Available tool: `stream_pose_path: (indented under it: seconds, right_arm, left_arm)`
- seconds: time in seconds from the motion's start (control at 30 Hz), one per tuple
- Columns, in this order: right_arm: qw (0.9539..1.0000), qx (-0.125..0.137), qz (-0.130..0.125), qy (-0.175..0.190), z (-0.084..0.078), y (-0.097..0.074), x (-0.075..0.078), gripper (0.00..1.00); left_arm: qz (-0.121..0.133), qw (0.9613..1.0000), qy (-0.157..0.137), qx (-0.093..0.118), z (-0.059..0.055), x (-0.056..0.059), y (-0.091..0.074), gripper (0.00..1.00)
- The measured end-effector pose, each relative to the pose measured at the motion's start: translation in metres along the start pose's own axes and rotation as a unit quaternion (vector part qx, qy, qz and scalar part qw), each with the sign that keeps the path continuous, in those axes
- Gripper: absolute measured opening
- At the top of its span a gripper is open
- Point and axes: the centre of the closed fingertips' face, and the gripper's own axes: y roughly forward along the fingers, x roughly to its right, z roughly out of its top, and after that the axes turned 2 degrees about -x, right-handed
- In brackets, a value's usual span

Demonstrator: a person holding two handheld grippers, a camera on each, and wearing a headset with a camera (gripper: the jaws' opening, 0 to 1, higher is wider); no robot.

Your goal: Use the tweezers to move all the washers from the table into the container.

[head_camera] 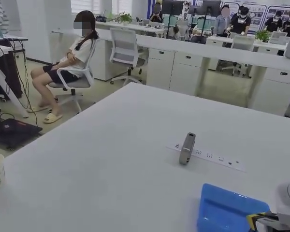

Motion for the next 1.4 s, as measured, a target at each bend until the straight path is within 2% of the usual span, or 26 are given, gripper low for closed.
stream_pose_path:
  seconds: [0.27, 0.43, 0.57, 0.67, 0.77, 0.83, 1.17, 1.4]
  right_arm:
    - [1.0000, -0.003, 0.001, 0.005, -0.005, 0.007, 0.000, 0.02]
    - [1.0000, 0.004, 0.002, 0.008, -0.003, 0.007, -0.002, 0.02]
    - [0.9999, 0.011, 0.004, 0.008, -0.003, 0.005, -0.003, 0.02]
    - [1.0000, 0.007, -0.003, 0.005, -0.004, 0.005, 0.000, 0.02]
    - [0.9998, 0.005, 0.007, 0.019, -0.005, 0.004, -0.002, 0.02]
    - [0.9998, 0.004, 0.005, 0.020, -0.006, 0.003, -0.002, 0.02]
    - [0.9989, 0.040, 0.004, 0.025, 0.014, -0.026, -0.007, 0.02]
    - [0.9986, 0.045, 0.009, 0.025, 0.012, -0.041, -0.010, 0.02]
  left_arm:
    - [0.000, 1.0000, 0.001, -0.007, -0.002, 0.000, 0.001, 0.88]
    - [0.000, 1.0000, 0.000, -0.009, -0.003, -0.001, 0.002, 0.88]
    - [0.002, 1.0000, 0.001, -0.008, -0.003, -0.001, 0.002, 0.88]
    - [0.003, 1.0000, -0.001, -0.007, -0.003, -0.002, 0.002, 0.88]
    - [0.003, 1.0000, 0.000, -0.006, -0.002, -0.001, 0.001, 0.88]
    - [0.002, 1.0000, 0.000, -0.003, -0.001, -0.001, 0.001, 0.88]
    - [0.005, 1.0000, -0.004, 0.007, 0.002, -0.002, -0.001, 0.88]
    - [0.007, 0.9998, -0.005, 0.015, 0.004, -0.003, -0.003, 0.88]
